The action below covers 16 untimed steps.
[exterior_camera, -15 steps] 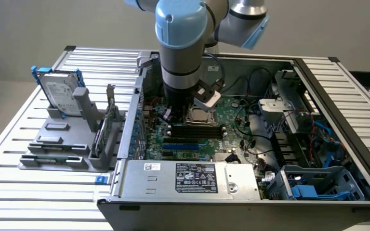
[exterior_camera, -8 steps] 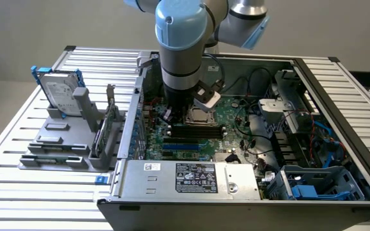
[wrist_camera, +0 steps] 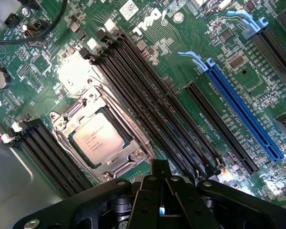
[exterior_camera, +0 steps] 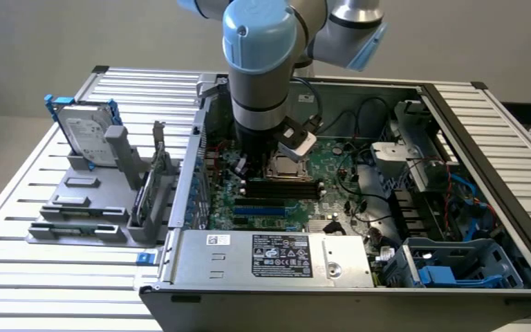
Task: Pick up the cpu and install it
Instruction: 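Install the first cpu locking lever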
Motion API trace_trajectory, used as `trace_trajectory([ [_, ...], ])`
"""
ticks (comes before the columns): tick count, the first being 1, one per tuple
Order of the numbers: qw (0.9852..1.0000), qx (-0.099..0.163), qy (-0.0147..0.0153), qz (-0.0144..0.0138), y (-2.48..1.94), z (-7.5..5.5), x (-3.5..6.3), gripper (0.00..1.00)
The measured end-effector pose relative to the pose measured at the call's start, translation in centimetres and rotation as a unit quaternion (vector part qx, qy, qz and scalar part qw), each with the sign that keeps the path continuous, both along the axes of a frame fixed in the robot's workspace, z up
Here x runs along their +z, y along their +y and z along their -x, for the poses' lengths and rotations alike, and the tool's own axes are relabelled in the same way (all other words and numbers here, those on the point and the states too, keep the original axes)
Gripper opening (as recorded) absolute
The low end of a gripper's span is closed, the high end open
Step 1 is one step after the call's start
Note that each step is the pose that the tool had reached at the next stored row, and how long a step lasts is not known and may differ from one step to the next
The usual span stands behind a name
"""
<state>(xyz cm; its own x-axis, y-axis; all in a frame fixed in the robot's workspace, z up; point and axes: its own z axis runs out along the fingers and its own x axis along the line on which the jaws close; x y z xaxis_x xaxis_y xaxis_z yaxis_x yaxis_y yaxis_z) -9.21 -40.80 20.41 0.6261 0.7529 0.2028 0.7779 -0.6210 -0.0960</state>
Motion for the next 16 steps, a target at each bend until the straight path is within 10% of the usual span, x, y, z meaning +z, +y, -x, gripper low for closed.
trace_trajectory([
  [16, 0.9999, 0.009, -0.0084, -0.0022, 0.06, 0.0, -0.44, 0.11],
])
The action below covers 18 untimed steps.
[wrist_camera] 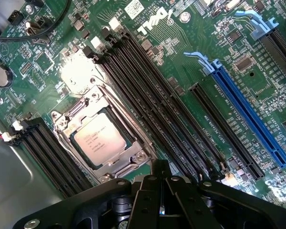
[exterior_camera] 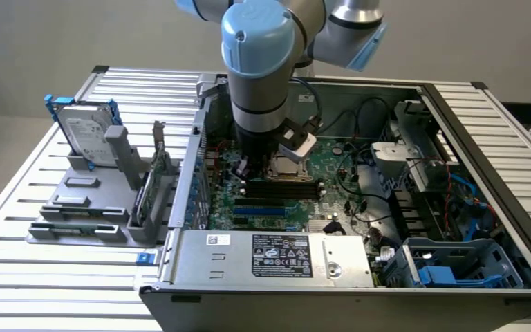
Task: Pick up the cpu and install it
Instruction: 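Install the first cpu locking lever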
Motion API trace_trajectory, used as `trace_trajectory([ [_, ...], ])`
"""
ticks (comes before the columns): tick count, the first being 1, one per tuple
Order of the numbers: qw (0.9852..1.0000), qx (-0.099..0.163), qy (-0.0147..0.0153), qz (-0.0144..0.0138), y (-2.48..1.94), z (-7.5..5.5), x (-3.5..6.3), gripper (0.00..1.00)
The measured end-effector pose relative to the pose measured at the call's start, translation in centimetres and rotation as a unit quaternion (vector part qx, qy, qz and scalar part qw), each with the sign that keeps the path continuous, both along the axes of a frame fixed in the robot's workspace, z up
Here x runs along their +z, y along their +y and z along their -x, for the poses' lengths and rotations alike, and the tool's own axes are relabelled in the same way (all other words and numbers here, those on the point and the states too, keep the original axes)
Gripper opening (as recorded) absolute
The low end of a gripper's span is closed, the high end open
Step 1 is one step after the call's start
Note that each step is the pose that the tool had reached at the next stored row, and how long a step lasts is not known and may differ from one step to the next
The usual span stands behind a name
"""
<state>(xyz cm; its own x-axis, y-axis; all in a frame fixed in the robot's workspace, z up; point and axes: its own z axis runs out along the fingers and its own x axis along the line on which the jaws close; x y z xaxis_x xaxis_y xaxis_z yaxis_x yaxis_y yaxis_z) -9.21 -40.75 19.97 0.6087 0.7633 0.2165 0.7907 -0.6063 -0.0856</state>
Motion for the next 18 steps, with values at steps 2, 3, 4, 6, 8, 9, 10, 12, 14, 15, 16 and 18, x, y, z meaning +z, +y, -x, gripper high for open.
trace_trajectory([
  [2, 1.0, 0.001, -0.0015, -0.0001, 0.0, 0.0, -0.09, 0.11],
  [3, 1.0, 0.001, -0.0022, -0.0001, 0.0, 0.01, -0.14, 0.11],
  [4, 1.0, 0.002, -0.0028, -0.0002, -0.01, 0.01, -0.19, 0.11],
  [6, 1.0, 0.002, -0.0041, -0.0008, 0.0, 0.01, -0.3, 0.11],
  [8, 1.0, 0.002, -0.0053, -0.0014, 0.0, 0.0, -0.41, 0.11],
  [9, 1.0, 0.003, -0.0059, -0.0017, 0.01, 0.0, -0.45, 0.11],
  [10, 1.0, 0.003, -0.0067, -0.002, 0.01, -0.02, -0.54, 0.11],
  [12, 1.0, 0.003, -0.0068, -0.0022, 0.01, -0.01, -0.56, 0.11],
  [14, 1.0, 0.003, -0.007, -0.002, 0.0, 0.0, -0.56, 0.11],
  [15, 1.0, 0.003, -0.007, -0.002, 0.0, 0.0, -0.56, 0.11],
  [16, 1.0, 0.003, -0.007, -0.0019, 0.0, 0.0, -0.55, 0.11],
  [18, 1.0, 0.003, -0.0071, -0.002, 0.0, 0.0, -0.56, 0.11],
])
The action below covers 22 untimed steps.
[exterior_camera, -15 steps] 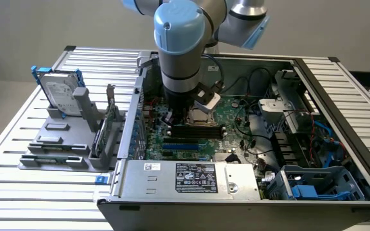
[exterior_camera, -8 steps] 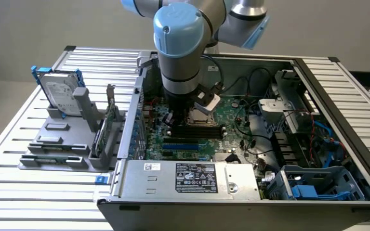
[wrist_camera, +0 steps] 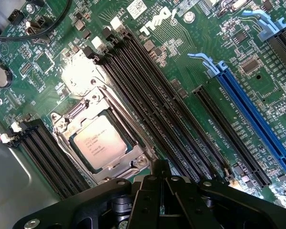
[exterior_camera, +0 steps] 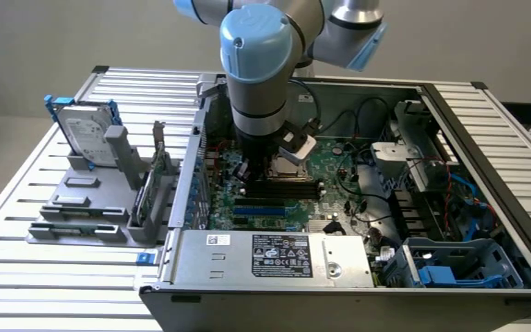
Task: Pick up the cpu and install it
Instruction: 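Install the first cpu locking lever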
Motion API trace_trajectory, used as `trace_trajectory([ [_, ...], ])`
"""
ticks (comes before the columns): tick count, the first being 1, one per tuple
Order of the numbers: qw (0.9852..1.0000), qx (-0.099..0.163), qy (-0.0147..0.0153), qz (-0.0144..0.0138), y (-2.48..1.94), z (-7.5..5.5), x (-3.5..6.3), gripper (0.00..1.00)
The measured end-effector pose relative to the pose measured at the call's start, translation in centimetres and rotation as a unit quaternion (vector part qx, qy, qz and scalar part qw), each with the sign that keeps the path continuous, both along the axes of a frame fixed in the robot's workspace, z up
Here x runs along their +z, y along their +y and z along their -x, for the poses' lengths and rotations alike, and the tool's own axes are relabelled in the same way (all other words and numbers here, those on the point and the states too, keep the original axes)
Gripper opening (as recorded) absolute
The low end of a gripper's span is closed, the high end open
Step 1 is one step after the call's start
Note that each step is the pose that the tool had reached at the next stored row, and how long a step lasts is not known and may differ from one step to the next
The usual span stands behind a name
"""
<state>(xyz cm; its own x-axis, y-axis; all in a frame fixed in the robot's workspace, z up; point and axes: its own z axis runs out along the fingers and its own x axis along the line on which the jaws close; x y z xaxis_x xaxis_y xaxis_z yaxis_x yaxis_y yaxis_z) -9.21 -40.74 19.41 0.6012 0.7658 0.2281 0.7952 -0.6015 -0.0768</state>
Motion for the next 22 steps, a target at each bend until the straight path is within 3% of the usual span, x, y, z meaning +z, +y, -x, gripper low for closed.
trace_trajectory([
  [2, 1.0, 0.0, -0.0001, -0.0002, 0.0, 0.0, 0.18, 0.11],
  [7, 1.0, 0.0, 0.0, 0.0, 0.0, 0.0, 2.13, 0.11],
  [10, 1.0, 0.0, -0.0001, -0.0001, 0.19, 0.0, 2.59, 0.11],
  [13, 1.0, 0.002, 0.0, 0.0, 0.76, 0.0, 2.61, 0.11],
  [16, 1.0, 0.005, -0.0001, 0.0001, 1.68, 0.1, 2.61, 0.11],
  [22, 0.9997, 0.024, 0.0, 0.0041, 2.65, 0.2, 2.8, 0.11],
])
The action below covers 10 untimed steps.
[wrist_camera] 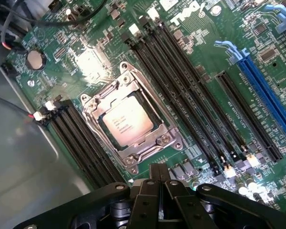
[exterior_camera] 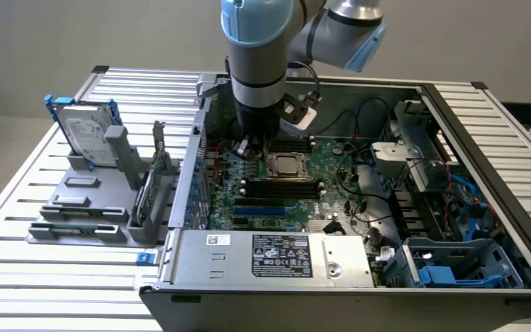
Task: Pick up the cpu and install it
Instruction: 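Install the first cpu locking lever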
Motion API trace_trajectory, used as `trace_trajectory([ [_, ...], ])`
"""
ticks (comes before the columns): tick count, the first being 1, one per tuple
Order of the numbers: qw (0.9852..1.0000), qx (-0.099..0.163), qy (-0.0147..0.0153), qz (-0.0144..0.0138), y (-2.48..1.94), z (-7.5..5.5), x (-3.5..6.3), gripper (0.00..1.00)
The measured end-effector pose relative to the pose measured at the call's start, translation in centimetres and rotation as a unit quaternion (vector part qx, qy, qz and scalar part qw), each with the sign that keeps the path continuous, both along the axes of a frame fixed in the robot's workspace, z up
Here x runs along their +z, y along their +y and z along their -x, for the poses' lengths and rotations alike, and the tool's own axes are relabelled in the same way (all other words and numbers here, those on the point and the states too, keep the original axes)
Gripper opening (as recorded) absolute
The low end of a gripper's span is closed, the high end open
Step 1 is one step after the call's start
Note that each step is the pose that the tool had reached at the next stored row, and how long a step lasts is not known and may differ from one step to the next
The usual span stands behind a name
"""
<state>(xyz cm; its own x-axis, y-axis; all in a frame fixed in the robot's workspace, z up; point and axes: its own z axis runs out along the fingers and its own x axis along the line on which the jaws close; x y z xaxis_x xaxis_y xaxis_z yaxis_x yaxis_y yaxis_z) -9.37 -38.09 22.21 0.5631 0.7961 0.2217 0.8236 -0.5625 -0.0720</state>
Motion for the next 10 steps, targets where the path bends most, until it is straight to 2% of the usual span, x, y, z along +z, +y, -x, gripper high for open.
trace_trajectory([
  [7, 0.9995, 0.03, 0.0, 0.0083, 0.67, 0.11, 0.36, 0.11],
  [10, 0.9989, 0.045, 0.0001, 0.0132, 0.87, 0.17, 0.43, 0.11],
])
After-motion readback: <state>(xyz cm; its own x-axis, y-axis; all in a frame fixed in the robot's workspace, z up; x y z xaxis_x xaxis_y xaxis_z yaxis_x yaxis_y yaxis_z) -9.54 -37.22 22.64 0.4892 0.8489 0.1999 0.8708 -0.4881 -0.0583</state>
